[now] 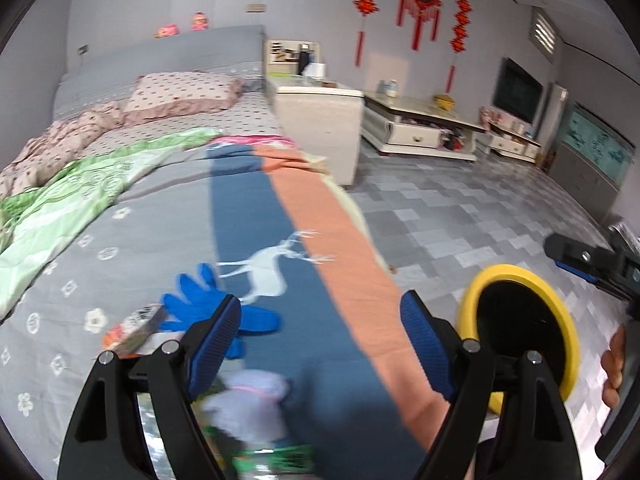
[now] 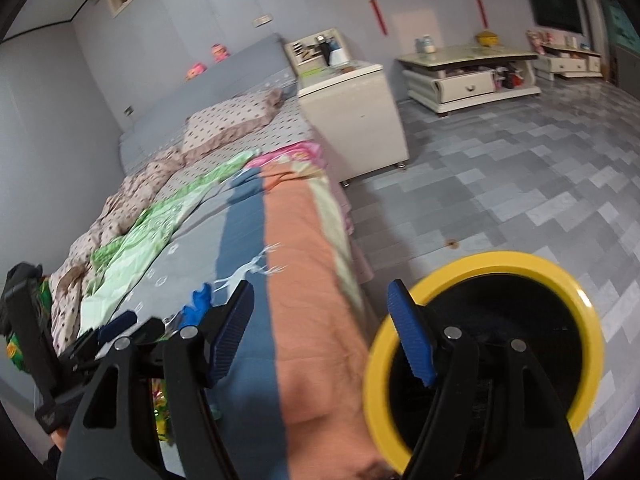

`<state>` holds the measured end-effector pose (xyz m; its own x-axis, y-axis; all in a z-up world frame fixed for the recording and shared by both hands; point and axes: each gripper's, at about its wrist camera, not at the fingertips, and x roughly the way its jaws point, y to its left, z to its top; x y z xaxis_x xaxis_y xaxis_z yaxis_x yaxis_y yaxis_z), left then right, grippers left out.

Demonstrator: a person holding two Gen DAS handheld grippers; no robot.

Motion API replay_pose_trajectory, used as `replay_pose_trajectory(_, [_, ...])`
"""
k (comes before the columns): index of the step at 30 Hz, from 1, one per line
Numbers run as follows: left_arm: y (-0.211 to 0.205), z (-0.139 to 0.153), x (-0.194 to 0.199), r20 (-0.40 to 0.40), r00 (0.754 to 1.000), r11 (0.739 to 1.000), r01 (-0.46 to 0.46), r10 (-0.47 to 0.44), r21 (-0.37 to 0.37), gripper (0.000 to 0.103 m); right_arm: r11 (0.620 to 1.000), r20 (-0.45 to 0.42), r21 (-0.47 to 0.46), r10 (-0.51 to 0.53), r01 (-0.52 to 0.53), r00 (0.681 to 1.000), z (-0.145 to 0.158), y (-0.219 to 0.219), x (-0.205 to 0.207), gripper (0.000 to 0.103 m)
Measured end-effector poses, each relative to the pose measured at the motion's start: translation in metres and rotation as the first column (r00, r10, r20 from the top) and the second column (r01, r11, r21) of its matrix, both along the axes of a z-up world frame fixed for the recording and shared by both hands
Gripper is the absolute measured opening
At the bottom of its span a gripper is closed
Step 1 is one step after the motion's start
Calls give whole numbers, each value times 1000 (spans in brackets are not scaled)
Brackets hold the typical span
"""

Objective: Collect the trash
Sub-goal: 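Move both tools back to the bed and grasp the white mesh bag with the right tool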

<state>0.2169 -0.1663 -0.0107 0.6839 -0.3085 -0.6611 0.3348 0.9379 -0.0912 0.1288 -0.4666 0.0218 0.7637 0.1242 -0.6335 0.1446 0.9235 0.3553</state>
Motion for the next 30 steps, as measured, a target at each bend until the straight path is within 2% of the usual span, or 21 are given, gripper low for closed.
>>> replay_pose_trajectory(10, [86, -13, 26, -15, 987, 987, -158, 159, 31, 78, 988, -34, 21, 156, -155, 987, -17, 87, 34, 66])
replay_pose_trajectory(18, [145, -41, 49, -65, 962, 962, -261, 266, 76, 78, 960, -108, 21, 278, -278, 954, -54, 159, 61, 66])
replay_pose_trajectory(26, [186, -78, 69, -119, 930, 933, -332, 348, 135, 78, 936, -203, 3, 345, -352, 916, -99, 197, 72, 66])
replay_pose_trajectory(30, [201, -97, 80, -162, 918, 929, -342, 363, 140, 78, 927, -245, 10, 366, -375, 898, -118, 208, 75, 66])
